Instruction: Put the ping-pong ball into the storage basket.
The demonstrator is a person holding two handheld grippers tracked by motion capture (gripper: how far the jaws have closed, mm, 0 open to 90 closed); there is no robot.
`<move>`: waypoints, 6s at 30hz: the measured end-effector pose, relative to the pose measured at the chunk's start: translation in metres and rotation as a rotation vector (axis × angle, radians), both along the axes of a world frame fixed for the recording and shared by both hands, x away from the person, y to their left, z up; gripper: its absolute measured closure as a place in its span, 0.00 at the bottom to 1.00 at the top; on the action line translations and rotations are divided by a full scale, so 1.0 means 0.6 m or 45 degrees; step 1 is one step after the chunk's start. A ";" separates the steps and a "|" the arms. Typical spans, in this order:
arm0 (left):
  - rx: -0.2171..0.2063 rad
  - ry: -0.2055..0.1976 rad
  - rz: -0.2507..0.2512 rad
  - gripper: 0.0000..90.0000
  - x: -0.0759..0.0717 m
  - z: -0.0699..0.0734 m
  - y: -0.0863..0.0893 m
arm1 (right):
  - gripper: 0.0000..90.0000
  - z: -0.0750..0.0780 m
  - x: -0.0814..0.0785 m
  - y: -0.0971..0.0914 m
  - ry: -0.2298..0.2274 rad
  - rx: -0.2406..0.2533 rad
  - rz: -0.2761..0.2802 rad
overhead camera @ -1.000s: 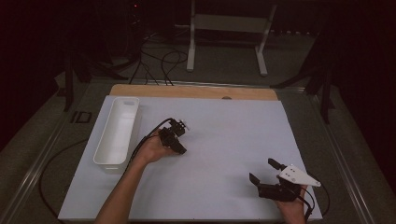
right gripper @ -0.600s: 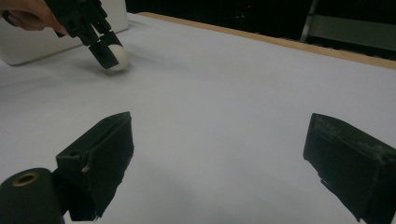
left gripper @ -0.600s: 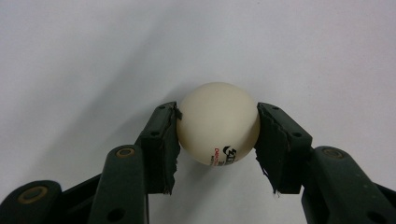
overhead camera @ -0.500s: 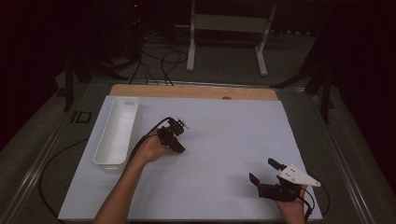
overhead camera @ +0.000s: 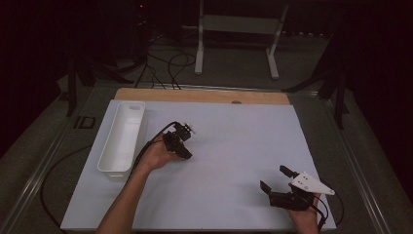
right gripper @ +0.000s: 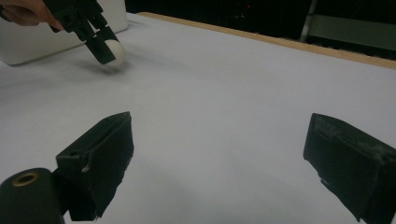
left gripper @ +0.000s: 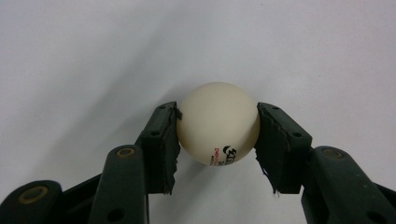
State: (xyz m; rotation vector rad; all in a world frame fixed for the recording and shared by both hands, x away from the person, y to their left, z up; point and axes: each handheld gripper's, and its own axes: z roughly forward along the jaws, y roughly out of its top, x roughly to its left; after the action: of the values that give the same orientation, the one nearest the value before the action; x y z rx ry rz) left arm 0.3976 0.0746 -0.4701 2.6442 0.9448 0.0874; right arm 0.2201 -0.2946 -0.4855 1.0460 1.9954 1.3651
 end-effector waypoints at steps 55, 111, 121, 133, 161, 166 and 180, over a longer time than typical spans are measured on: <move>-0.025 -0.106 0.043 0.57 -0.010 0.055 0.003 | 0.09 0.000 0.000 0.000 0.003 0.005 0.000; -0.064 -0.141 0.051 0.57 -0.010 0.100 0.028 | 0.09 -0.002 0.000 0.000 -0.004 0.009 -0.001; -0.069 -0.149 0.059 0.57 -0.010 0.108 0.035 | 0.09 -0.002 0.000 0.001 -0.003 0.009 -0.001; -0.070 -0.156 0.065 0.57 -0.010 0.118 0.042 | 0.09 -0.002 0.001 0.000 -0.003 0.011 0.001; -0.068 -0.174 0.085 0.57 -0.008 0.139 0.063 | 0.09 -0.002 0.000 -0.002 -0.011 0.020 -0.007; -0.066 -0.175 0.086 0.57 -0.008 0.143 0.066 | 0.09 -0.002 0.001 -0.003 -0.012 0.020 -0.008; -0.060 -0.173 0.105 0.57 -0.002 0.151 0.078 | 0.09 -0.002 0.001 -0.003 -0.013 0.019 -0.012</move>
State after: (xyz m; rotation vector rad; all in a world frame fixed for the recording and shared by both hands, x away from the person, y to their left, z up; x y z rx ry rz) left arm 0.3965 0.1214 -0.3798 2.5203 0.9970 0.2578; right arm 0.2204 -0.2963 -0.4868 1.0519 1.9739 1.3800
